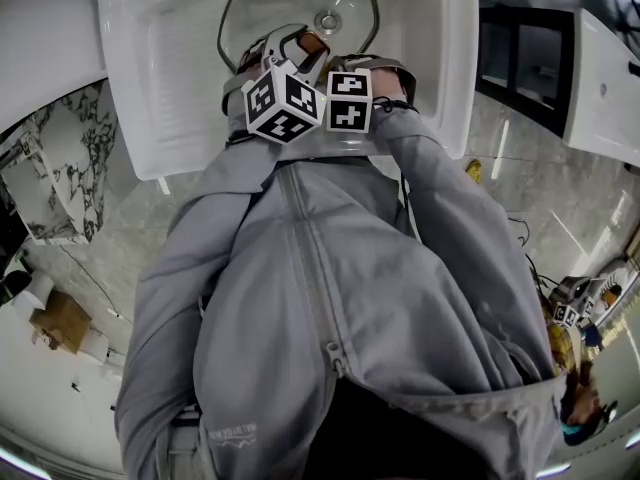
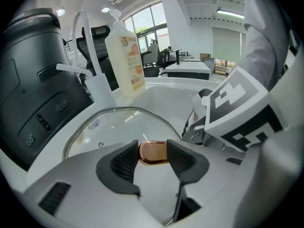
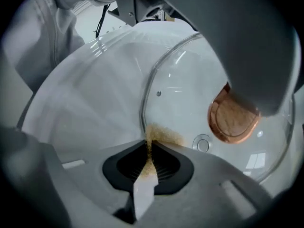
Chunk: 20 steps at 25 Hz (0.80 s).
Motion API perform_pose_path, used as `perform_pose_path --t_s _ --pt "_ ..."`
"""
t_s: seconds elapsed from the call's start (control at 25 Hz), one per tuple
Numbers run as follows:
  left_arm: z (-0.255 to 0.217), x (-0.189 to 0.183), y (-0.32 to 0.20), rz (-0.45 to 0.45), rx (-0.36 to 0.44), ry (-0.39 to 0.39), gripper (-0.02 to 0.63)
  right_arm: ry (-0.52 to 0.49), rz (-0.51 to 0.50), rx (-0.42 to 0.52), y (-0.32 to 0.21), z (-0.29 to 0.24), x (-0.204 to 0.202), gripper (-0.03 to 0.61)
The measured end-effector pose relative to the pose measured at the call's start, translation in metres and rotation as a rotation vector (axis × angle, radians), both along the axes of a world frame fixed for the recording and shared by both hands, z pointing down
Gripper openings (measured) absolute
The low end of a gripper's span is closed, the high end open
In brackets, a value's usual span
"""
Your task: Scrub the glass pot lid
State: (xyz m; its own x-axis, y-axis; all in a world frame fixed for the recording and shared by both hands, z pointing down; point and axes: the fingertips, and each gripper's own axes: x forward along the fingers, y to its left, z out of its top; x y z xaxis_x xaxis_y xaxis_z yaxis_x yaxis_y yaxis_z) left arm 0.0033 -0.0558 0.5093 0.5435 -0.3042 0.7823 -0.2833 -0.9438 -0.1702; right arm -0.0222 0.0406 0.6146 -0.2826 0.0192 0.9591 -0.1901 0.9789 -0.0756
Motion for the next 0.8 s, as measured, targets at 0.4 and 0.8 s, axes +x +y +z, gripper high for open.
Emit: perform_pose_path --t_s 0.4,0.8 --pt "-0.038 -0.028 -0.019 -0.083 -0.023 0.135 0.186 -0.245 0.192 0.081 -0.008 -0.101 -0.022 0.029" --pt "-0.179 -0.060 -0.052 -0.238 0.241 0.459 0.124 -0.292 0.471 0.528 -0.065 -0.253 0.024 0.029"
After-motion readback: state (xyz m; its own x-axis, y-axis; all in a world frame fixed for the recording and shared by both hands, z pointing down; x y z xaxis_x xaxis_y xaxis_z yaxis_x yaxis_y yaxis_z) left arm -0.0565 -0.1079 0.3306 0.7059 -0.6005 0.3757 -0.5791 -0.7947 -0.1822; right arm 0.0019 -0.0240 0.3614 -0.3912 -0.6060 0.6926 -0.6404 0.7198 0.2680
